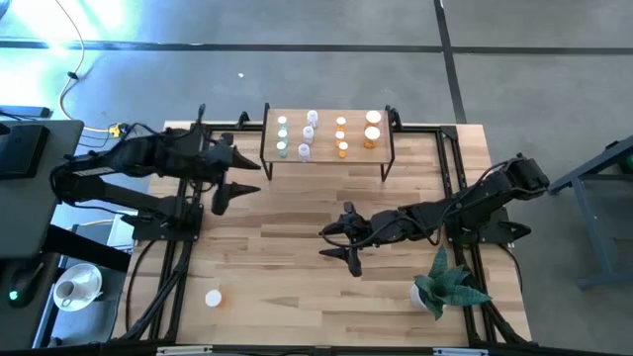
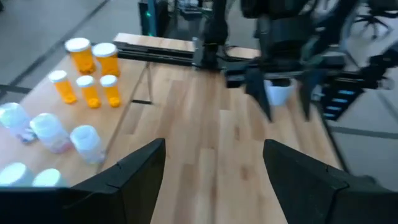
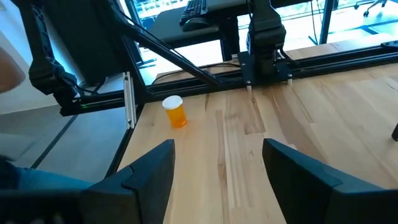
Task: Pick and place medicine bottles onto shelf by color
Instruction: Put the large orange pill bottle on the shelf aligned with the other large orange pill bottles
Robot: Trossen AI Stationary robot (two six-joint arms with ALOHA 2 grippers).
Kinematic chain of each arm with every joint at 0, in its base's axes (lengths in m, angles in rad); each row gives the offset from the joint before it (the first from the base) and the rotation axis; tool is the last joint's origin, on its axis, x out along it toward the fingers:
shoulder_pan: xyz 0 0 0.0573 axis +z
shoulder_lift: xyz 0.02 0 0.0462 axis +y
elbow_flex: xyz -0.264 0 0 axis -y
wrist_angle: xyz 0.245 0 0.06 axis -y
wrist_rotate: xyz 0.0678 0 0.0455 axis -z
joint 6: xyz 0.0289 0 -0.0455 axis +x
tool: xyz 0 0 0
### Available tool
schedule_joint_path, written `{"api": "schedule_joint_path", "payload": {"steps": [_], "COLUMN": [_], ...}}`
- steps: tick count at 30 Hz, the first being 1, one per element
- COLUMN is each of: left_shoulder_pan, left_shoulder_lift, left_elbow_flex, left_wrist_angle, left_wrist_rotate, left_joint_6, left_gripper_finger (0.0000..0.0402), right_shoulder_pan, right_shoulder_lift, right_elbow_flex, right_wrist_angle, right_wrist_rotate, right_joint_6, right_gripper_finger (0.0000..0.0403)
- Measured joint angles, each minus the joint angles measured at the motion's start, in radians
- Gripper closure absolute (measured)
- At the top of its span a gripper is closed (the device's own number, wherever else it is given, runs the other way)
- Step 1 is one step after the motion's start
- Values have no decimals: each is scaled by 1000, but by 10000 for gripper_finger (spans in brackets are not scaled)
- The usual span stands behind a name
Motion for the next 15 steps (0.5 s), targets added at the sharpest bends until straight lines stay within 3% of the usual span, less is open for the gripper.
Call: {"api": "schedule_joint_path", "payload": {"steps": [6,15], "left_shoulder_pan": [-121,-315], "left_shoulder_lift": [0,26], "left_elbow_flex": [94,103], "left_wrist_angle": [-108,-303], "left_wrist_rotate": [1,1], "left_joint_6": [-58,-155], "left_gripper_finger": [142,142], "right_shoulder_pan": [0,-8], "right_shoulder_lift": [0,0], "right_elbow_flex": [0,0], "right_wrist_angle": [0,0], "right_wrist_rotate": [0,25], "right_joint_6": [-1,1], "right_gripper_finger": [169,169]}}
